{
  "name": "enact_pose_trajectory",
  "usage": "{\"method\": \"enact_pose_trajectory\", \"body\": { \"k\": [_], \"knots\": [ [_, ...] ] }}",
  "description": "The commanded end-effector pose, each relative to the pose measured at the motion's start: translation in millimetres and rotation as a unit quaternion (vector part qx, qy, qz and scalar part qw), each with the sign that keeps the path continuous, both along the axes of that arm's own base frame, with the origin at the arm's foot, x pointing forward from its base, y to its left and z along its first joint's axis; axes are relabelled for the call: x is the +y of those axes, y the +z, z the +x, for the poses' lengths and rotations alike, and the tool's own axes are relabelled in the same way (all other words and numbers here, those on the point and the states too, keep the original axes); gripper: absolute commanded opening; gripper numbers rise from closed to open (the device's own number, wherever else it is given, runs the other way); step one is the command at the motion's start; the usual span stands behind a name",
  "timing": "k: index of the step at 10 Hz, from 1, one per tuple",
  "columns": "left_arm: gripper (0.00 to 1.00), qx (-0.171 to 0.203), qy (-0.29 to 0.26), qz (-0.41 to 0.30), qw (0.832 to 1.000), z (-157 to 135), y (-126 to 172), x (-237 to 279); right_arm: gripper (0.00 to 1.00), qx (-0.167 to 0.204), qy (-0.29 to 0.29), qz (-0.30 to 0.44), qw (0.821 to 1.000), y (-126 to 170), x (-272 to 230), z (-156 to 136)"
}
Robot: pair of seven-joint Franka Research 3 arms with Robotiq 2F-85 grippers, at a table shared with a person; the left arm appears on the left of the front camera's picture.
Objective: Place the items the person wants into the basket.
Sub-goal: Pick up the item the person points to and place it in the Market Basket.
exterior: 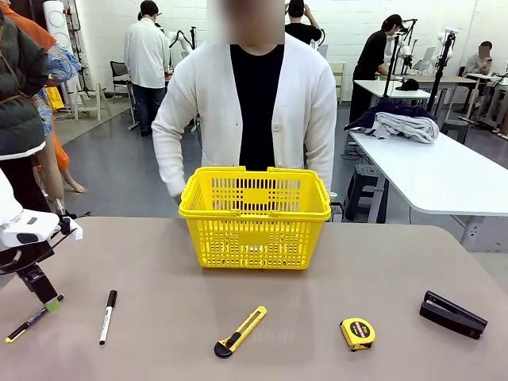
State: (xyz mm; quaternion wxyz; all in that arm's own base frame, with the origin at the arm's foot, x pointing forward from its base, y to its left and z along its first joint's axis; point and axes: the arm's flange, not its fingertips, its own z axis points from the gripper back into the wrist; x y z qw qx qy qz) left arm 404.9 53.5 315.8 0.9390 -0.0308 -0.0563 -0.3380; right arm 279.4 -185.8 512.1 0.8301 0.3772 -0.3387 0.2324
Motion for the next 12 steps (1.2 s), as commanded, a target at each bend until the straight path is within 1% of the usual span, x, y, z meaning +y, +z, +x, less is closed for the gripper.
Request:
{"method": "enact_pose_trajectory", "body": {
  "k": [1, 4, 5, 6, 7, 8, 9, 11, 12],
  "knots": [
    [1.00, -0.007, -0.007, 0.002, 1.000, -52.4, -21.5, -7.2, 1.00, -0.011, 0.003, 0.008, 1.000, 0.6, -1.1, 2.0],
    [1.00, -0.004, -0.011, 0.000, 1.000, -53.3, -22.6, -13.6, 1.00, -0.011, 0.003, 0.008, 1.000, 0.6, -1.1, 2.0],
    [0.78, -0.005, -0.015, -0.002, 1.000, -52.5, -21.6, -13.8, 1.00, -0.011, 0.003, 0.008, 1.000, 0.6, -1.1, 2.0],
    [0.52, -0.003, -0.013, 0.001, 1.000, -52.0, -21.4, -13.8, 1.00, -0.011, 0.003, 0.008, 1.000, 0.6, -1.1, 2.0],
    [0.30, -0.002, -0.010, 0.001, 1.000, -51.7, -21.2, -13.9, 1.00, -0.011, 0.003, 0.008, 1.000, 0.6, -1.1, 2.0],
    [0.03, -0.001, -0.009, 0.000, 1.000, -52.0, -20.4, -14.3, 1.00, -0.011, 0.003, 0.008, 1.000, 0.6, -1.1, 2.0],
    [0.00, 0.001, -0.007, 0.000, 1.000, -52.8, -20.7, -13.9, 1.00, -0.011, 0.003, 0.008, 1.000, 0.6, -1.1, 2.0],
    [0.00, 0.003, -0.006, 0.001, 1.000, -54.0, -20.5, -13.8, 1.00, -0.011, 0.003, 0.008, 1.000, 0.6, -1.1, 2.0],
    [0.09, 0.002, -0.004, 0.001, 1.000, -53.7, -20.2, -13.2, 1.00, -0.011, 0.003, 0.008, 1.000, 0.6, -1.1, 2.0]
  ]
}}
